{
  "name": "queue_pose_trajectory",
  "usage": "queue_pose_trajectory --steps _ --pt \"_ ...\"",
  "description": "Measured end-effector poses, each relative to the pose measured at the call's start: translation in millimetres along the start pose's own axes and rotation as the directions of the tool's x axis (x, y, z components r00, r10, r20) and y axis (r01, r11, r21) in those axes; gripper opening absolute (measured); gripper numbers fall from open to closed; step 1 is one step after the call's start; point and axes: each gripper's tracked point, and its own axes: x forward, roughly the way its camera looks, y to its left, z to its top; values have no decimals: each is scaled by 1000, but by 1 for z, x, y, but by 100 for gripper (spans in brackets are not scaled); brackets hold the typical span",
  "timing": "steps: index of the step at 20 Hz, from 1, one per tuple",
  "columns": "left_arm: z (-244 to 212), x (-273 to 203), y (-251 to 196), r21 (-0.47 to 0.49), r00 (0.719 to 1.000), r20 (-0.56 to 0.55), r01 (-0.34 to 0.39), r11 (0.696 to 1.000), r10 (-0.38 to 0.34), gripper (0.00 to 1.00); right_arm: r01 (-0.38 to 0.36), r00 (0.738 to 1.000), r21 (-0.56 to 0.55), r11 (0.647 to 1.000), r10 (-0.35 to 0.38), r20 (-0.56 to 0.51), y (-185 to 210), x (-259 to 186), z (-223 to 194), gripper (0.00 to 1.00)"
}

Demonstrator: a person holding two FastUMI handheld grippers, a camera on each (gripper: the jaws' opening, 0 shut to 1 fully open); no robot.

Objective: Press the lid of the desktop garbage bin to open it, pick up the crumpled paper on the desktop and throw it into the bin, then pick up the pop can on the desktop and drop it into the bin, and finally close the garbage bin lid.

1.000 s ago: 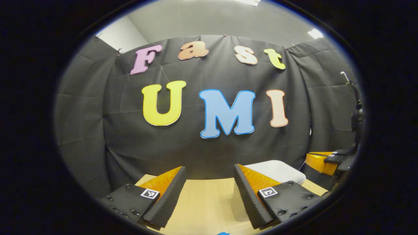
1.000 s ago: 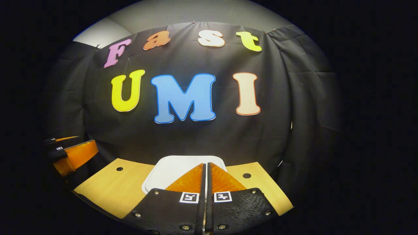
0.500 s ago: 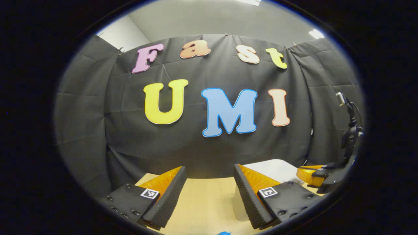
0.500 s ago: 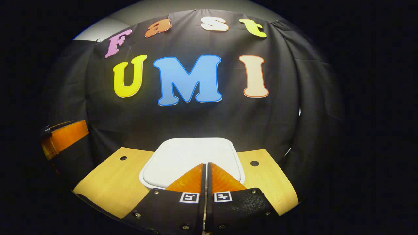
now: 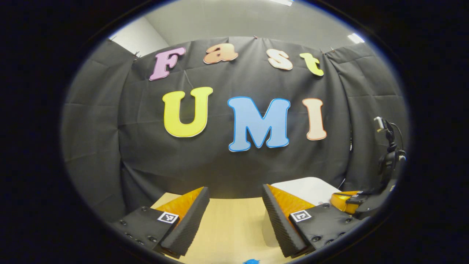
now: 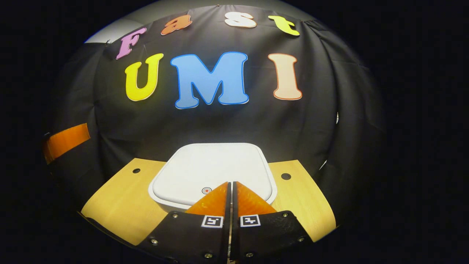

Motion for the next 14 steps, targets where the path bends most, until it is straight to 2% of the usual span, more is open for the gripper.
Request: queue_pose_trajectory --steps 4,7,14 --pt "-5 0 -1 -12 1000 -12 1 1000 -1 95 6 1000 17 1000 -6 13 0 1 -3 3" --pt "-5 -2 -2 -12 1000 -12 2 1000 -2 95 15 1000 -20 1000 -14 25 1 0 -6 4" --pt "-8 -1 -3 -11 1000 -9 4 1000 -5 94 -8 998 25 1000 7 64 -1 0 6 3"
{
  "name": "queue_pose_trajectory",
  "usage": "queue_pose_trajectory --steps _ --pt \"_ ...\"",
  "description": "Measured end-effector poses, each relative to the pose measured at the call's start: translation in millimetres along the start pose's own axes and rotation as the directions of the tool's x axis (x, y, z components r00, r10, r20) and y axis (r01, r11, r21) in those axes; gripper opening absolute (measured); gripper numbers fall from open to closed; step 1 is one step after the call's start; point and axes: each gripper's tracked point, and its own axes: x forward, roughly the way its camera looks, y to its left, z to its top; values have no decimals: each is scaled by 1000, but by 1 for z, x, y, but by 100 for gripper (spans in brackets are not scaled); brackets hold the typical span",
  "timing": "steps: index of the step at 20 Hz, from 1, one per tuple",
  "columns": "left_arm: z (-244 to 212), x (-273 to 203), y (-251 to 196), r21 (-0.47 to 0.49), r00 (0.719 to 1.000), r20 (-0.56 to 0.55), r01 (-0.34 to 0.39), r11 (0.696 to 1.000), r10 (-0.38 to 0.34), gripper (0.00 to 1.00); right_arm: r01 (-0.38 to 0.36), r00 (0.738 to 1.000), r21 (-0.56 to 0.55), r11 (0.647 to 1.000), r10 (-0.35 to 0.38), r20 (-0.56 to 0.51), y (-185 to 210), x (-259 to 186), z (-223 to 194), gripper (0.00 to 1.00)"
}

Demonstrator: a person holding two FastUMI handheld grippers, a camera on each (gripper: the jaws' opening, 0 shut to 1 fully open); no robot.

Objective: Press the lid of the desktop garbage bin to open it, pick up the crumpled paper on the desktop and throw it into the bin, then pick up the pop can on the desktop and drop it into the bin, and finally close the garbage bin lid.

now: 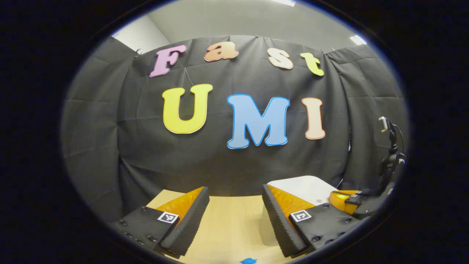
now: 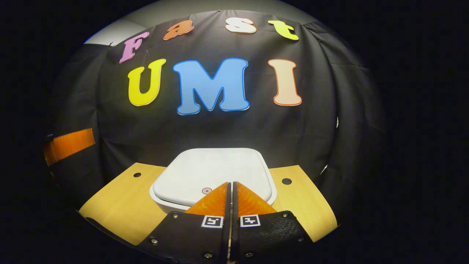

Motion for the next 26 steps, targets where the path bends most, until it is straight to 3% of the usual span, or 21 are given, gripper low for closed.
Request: queue_pose_trajectory --steps 3,10,16,26 --pt "0 0 1 4 1000 3 2 1000 -2 94 -2 1000 9 1000 2 11 2 -1 8 3" --pt "-2 5 4 8 1000 3 1 1000 -1 94 -11 988 23 1000 8 155 3 -6 71 2" --pt "-4 5 1 8 1000 4 10 1000 -10 94 -21 961 37 999 10 278 3 -19 122 2" --pt "-31 9 1 -3 999 -39 22 1000 -22 94 -17 956 21 1000 10 293 1 -31 129 2"
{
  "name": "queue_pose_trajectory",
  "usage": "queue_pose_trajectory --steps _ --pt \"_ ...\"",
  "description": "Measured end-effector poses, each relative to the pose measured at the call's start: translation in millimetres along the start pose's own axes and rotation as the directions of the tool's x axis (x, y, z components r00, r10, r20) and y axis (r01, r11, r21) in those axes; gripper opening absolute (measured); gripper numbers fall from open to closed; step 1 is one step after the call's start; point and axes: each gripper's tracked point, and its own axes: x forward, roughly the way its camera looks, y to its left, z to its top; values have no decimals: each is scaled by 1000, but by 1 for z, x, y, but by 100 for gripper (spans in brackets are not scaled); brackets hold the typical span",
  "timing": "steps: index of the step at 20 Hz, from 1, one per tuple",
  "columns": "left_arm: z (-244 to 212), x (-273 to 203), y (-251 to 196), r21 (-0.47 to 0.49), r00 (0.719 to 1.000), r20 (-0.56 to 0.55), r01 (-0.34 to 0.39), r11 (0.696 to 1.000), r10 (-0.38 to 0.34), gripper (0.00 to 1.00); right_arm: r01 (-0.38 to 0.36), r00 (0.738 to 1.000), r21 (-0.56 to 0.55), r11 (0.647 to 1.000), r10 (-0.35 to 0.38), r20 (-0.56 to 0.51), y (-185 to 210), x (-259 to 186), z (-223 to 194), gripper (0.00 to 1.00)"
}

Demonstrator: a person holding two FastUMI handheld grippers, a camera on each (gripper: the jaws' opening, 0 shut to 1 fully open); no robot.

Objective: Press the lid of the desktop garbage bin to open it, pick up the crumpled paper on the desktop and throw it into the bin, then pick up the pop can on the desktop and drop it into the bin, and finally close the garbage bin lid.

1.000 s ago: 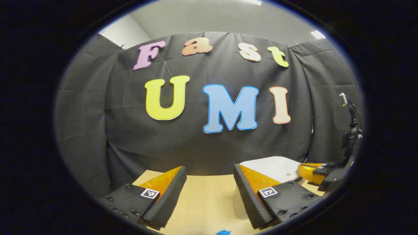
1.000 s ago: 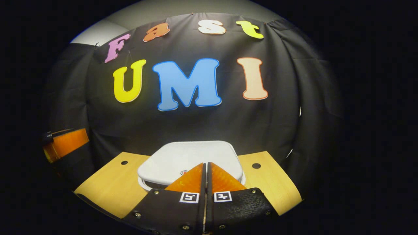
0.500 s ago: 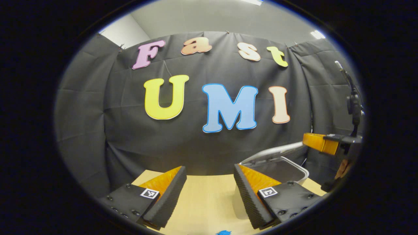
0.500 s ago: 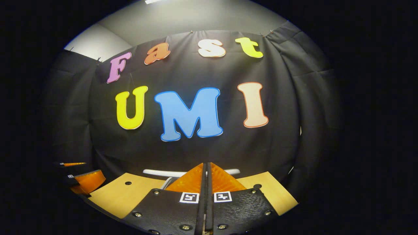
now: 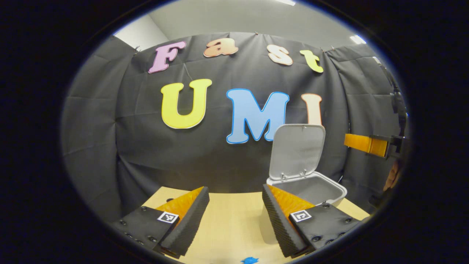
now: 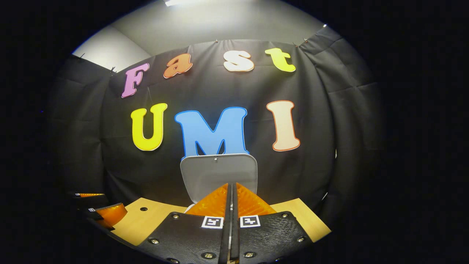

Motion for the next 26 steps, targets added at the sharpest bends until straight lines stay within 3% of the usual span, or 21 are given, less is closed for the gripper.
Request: queue_pose_trajectory --steps 5,13,20,26 --pt "-57 0 -15 4 995 -89 56 998 -55 95 -1 1000 5 1000 1 -11 -1 -6 -2 2" --pt "-157 -7 -36 -16 957 -262 121 993 -121 95 34 998 18 999 -34 -44 -18 -16 -13 2" --pt "-239 -13 -39 -50 904 -405 126 991 -135 95 69 994 30 997 -66 -86 -34 -22 -29 3" --pt "-307 -23 -41 -53 839 -526 126 991 -135 96 95 987 34 995 -90 -132 -45 -26 -45 2"
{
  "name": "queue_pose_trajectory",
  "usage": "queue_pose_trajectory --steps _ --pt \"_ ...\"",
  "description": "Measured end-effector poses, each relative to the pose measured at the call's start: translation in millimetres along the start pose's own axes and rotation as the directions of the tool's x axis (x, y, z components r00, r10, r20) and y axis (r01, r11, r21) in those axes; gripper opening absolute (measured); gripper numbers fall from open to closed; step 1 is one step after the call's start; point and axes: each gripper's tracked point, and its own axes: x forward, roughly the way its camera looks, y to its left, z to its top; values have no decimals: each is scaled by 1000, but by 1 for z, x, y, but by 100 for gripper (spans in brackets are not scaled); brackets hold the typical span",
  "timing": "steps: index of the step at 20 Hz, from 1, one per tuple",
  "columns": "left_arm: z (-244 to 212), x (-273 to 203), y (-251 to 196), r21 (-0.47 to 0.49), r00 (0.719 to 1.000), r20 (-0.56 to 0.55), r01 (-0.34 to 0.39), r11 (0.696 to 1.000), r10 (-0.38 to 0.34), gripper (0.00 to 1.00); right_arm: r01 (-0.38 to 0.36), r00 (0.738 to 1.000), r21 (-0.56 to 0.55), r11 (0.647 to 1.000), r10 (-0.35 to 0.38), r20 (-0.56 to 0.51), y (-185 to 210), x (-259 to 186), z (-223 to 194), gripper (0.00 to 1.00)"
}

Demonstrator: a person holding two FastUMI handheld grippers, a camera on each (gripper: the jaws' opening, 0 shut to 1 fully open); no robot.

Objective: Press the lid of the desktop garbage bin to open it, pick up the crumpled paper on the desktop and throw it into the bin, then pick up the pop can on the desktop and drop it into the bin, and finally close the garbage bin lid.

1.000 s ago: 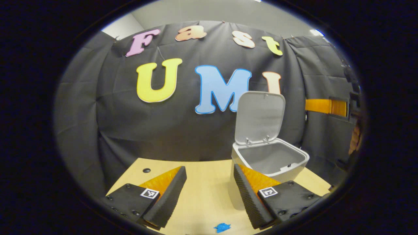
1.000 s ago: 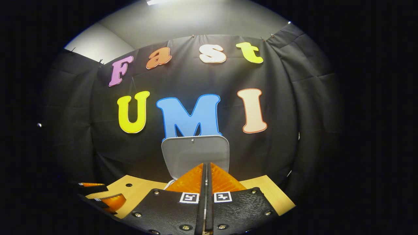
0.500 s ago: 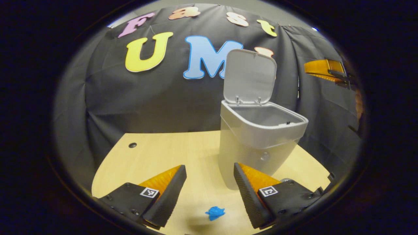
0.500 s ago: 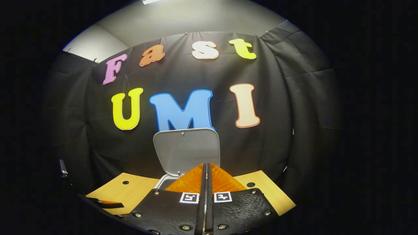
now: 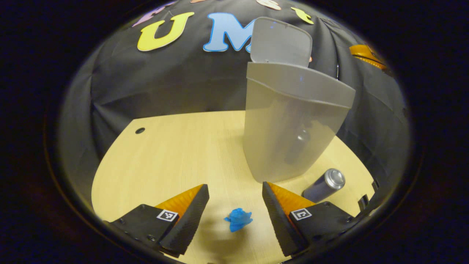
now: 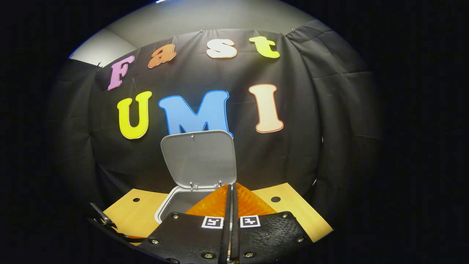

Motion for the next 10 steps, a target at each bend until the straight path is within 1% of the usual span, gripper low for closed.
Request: queue_pose_trajectory --steps 6,10 --pt "-43 15 0 -5 996 -91 1 1000 -1 96 25 999 -3 1000 -25 -31 -11 -3 -10 3" --pt "-70 26 6 -8 988 -151 -18 1000 17 96 43 998 4 999 -43 -49 -18 -5 -16 2"
